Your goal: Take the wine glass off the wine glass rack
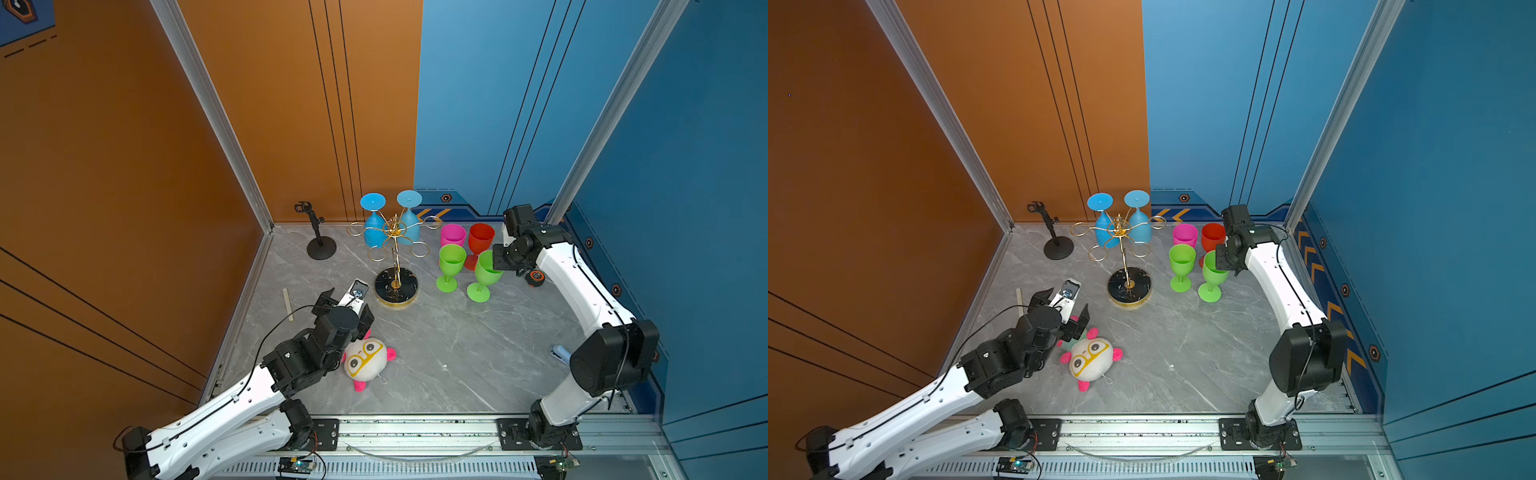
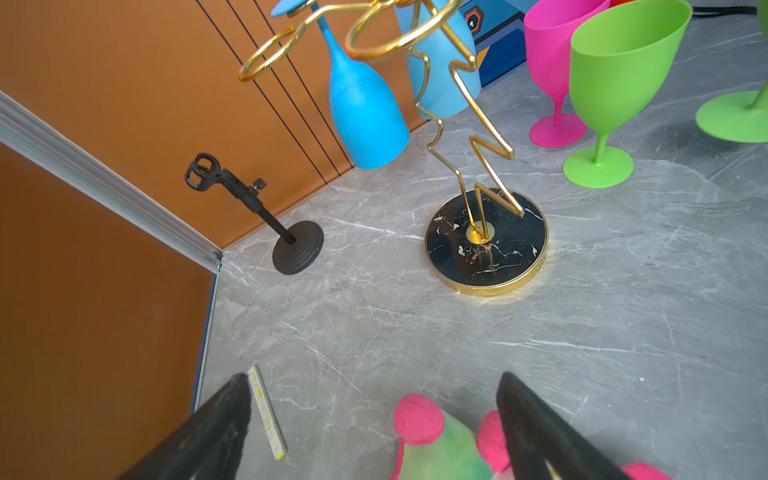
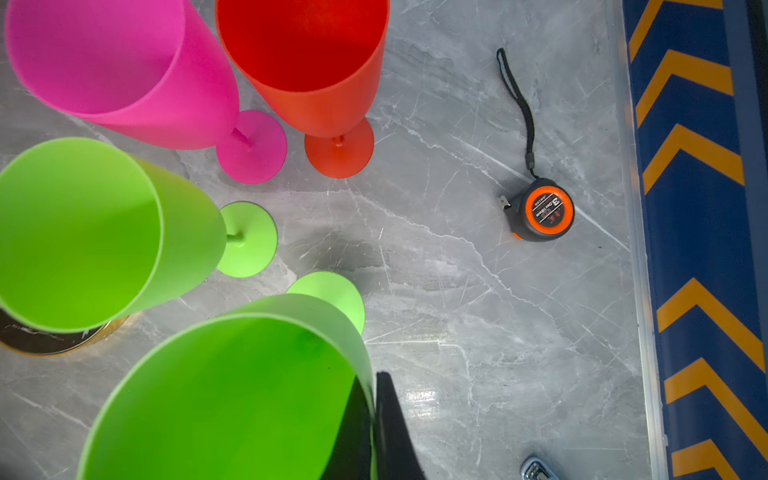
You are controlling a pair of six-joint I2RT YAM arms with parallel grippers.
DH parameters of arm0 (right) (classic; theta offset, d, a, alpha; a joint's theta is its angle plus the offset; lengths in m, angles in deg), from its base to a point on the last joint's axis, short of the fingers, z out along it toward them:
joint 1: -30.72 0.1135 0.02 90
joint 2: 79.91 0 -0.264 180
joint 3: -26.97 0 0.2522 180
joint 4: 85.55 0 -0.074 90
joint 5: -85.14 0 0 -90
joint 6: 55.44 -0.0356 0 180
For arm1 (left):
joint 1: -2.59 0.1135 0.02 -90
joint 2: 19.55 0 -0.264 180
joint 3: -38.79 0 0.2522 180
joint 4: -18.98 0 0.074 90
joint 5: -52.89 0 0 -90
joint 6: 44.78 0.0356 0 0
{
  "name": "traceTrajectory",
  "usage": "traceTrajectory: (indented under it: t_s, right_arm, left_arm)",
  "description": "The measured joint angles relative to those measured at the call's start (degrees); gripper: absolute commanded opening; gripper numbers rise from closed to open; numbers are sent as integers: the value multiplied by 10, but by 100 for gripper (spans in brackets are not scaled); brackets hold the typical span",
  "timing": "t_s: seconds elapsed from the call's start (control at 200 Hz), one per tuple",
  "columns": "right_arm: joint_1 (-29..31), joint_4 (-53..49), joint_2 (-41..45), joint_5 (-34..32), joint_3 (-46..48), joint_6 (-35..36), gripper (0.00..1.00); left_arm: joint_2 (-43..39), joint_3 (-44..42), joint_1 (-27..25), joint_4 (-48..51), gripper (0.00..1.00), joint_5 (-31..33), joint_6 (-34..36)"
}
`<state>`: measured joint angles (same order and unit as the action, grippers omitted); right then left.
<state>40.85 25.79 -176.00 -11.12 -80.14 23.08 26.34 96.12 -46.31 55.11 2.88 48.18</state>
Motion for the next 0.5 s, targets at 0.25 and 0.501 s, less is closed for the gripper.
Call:
traceTrajectory:
  t_s: [0.25,0.501]
  right_arm:
    - [-2,25,-62,-1,-30,2,0]
    - [-2,46,-88,-1,-49,1,0]
  left_arm:
    - [-3,9,47,24,98,-33,-33]
    - [2,12,86,28,98,-57,-53]
